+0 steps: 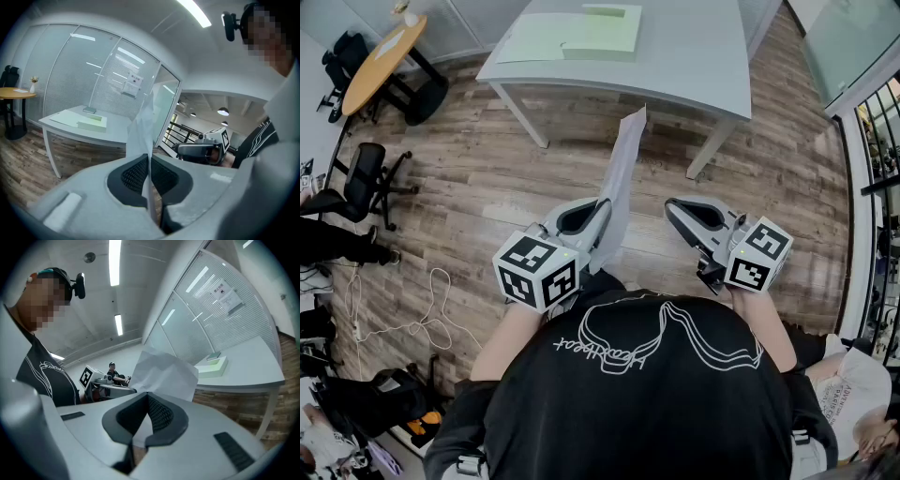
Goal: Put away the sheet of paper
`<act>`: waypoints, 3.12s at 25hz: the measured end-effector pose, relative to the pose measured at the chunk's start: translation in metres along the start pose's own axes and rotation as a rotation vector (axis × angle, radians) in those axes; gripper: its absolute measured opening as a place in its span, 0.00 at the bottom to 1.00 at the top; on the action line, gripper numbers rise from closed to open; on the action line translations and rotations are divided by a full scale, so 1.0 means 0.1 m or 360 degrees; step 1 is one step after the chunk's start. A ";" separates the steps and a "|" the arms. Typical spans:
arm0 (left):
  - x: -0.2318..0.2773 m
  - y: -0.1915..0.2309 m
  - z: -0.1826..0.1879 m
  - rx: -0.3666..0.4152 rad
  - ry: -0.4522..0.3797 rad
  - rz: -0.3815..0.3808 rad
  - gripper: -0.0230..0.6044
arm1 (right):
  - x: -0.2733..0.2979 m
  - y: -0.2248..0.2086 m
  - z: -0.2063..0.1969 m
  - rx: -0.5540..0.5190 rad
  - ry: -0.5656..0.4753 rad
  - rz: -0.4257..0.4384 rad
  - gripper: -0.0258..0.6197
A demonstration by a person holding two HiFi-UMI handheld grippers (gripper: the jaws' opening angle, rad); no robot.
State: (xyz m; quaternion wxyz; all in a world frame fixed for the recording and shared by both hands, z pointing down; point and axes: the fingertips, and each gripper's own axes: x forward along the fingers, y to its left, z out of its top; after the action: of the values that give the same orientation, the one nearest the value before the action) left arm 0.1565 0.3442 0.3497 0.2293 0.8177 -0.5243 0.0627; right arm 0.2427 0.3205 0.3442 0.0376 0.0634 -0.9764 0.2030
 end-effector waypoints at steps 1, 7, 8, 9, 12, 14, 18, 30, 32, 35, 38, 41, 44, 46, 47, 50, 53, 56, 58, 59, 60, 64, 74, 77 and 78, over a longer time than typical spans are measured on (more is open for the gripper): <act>-0.01 -0.01 -0.02 0.0001 0.0003 -0.0001 0.06 | 0.00 0.02 -0.02 0.0003 0.0001 0.0001 0.05; -0.06 -0.10 -0.06 0.0001 0.0004 -0.0009 0.06 | -0.07 0.09 -0.03 0.0008 -0.0014 0.0004 0.05; -0.06 -0.11 -0.07 0.0002 0.0004 -0.0011 0.06 | -0.08 0.10 -0.03 0.0010 -0.0017 0.0002 0.05; -0.06 -0.12 -0.07 0.0003 0.0005 -0.0013 0.06 | -0.08 0.10 -0.03 0.0012 -0.0018 0.0001 0.05; -0.04 -0.14 -0.08 -0.0003 0.0009 -0.0021 0.06 | -0.10 0.09 -0.04 0.0015 -0.0018 -0.0004 0.05; -0.04 -0.17 -0.08 -0.0011 0.0008 -0.0028 0.06 | -0.13 0.10 -0.04 0.0022 -0.0022 -0.0008 0.05; -0.03 -0.23 -0.05 -0.0026 -0.0006 -0.0035 0.06 | -0.18 0.10 0.00 0.0039 -0.0048 0.0003 0.05; -0.01 -0.15 0.19 -0.0119 -0.0089 -0.0020 0.06 | -0.12 0.04 0.19 0.0026 -0.0051 0.0080 0.05; -0.03 -0.10 0.21 -0.0137 -0.0104 -0.0015 0.06 | -0.07 0.04 0.17 0.0028 -0.0047 0.0095 0.05; -0.06 0.00 0.27 -0.0146 -0.0139 0.0001 0.06 | 0.01 0.02 0.18 0.0019 -0.0043 0.0115 0.05; -0.07 0.12 0.31 -0.0168 -0.0172 0.0010 0.06 | 0.09 -0.02 0.24 -0.0004 -0.0049 0.0128 0.05; -0.02 0.27 0.35 -0.0192 -0.0200 0.0017 0.06 | 0.19 -0.14 0.29 -0.0013 -0.0059 0.0132 0.05; 0.05 0.47 0.37 -0.0220 -0.0216 0.0025 0.06 | 0.33 -0.31 0.29 -0.0005 -0.0045 0.0124 0.05; 0.10 0.62 0.39 -0.0245 -0.0218 0.0018 0.06 | 0.46 -0.43 0.30 0.0003 -0.0037 0.0116 0.05; 0.13 0.70 0.41 -0.0256 -0.0217 0.0015 0.06 | 0.53 -0.49 0.31 0.0008 -0.0035 0.0111 0.05; 0.24 0.97 0.49 -0.0283 -0.0212 0.0009 0.06 | 0.73 -0.68 0.37 0.0029 -0.0027 0.0094 0.05; 0.34 1.25 0.66 -0.0306 -0.0205 -0.0007 0.06 | 0.95 -0.89 0.49 0.0050 -0.0019 0.0072 0.05; 0.53 1.67 0.91 -0.0329 -0.0181 -0.0014 0.06 | 1.29 -1.22 0.71 0.0082 -0.0019 0.0046 0.05; 0.67 1.94 1.09 -0.0338 -0.0163 -0.0019 0.06 | 1.51 -1.44 0.87 0.0101 -0.0024 0.0032 0.05; 0.74 2.07 1.18 -0.0338 -0.0154 -0.0021 0.06 | 1.61 -1.55 0.94 0.0110 -0.0025 0.0026 0.05; 0.81 2.20 1.26 -0.0338 -0.0145 -0.0023 0.06 | 1.72 -1.66 1.01 0.0120 -0.0026 0.0020 0.05; 1.13 2.74 1.57 -0.0359 -0.0114 -0.0036 0.06 | 2.17 -2.14 1.24 0.0158 -0.0024 0.0004 0.05; 1.64 3.80 2.06 -0.0395 -0.0046 -0.0120 0.06 | 3.04 -3.01 1.61 0.0224 -0.0020 -0.0077 0.05; 1.66 4.01 2.22 -0.0408 -0.0035 -0.0161 0.06 | 3.19 -3.12 1.77 0.0212 -0.0026 -0.0108 0.05; 1.67 4.07 2.25 -0.0418 -0.0029 -0.0179 0.06 | 3.23 -3.16 1.81 0.0210 -0.0032 -0.0118 0.05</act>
State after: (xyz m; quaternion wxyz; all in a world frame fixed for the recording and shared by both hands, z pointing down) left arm -0.1616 -0.0340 0.3334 0.3327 0.8093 -0.4833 -0.0267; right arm -0.0414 -0.0741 0.3344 0.0309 0.1039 -0.9582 0.2647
